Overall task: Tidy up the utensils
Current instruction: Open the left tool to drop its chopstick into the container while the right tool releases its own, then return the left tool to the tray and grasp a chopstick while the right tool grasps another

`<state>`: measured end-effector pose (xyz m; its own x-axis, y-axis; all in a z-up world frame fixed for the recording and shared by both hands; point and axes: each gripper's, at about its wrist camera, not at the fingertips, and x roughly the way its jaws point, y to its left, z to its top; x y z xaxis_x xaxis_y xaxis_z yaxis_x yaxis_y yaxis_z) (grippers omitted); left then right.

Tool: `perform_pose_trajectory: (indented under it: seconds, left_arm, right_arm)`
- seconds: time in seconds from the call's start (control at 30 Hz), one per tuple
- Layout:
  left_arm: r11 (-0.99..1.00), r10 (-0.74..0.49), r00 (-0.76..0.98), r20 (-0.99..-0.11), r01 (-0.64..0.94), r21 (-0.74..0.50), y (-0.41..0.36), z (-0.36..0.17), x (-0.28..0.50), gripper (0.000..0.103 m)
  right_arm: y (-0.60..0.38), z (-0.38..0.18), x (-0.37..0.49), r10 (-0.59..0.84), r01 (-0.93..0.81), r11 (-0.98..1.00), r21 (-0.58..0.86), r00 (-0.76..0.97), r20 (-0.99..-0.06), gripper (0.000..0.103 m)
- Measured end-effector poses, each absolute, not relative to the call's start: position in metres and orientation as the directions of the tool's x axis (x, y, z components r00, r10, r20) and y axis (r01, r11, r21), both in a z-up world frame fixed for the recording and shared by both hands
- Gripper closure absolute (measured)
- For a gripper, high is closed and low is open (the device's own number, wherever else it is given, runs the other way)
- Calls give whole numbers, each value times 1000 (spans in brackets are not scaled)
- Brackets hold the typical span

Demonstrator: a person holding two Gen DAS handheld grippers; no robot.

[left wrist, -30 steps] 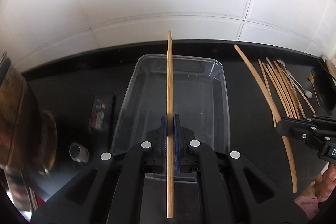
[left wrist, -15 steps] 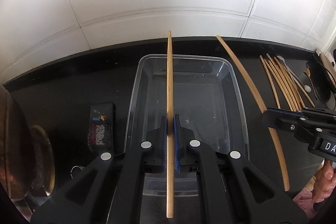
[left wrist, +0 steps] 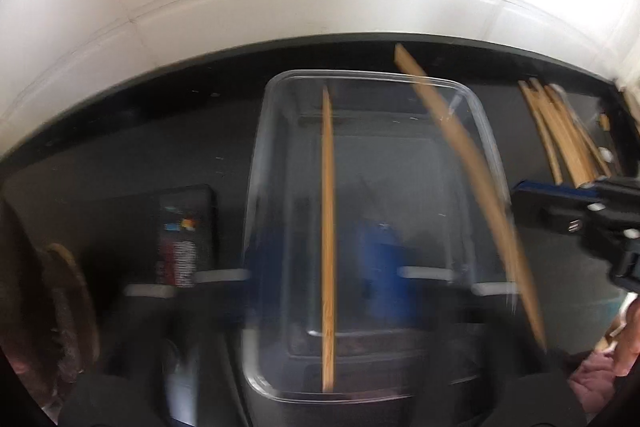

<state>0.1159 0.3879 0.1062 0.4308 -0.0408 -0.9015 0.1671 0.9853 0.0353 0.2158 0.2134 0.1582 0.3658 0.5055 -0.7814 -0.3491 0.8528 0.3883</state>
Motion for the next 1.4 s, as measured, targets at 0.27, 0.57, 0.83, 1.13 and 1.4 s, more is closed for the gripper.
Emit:
perform_pose_trajectory:
  seconds: [0.27,0.57,0.83,1.13,1.4]
  left_arm:
    - [995,35,513,-858,62,78,398,137,97,6]
    - [987,39,513,-858,117,114,336,146,70,6]
    - [980,11,481,-877,168,104,240,134,66,6]
    - [967,-27,407,-913,243,80,122,108,58,6]
    - [957,30,371,-928,258,134,83,94,64,6]
  right_arm:
    - [146,198,199,447,-266,894,362,598,-665,19]
    - [88,174,178,423,-168,901,401,546,-723,18]
    - [-23,155,148,248,-101,968,231,551,-797,7]
    - [-166,104,133,173,-68,985,159,424,-889,7]
    - [-216,65,140,159,-153,982,112,348,-924,7]
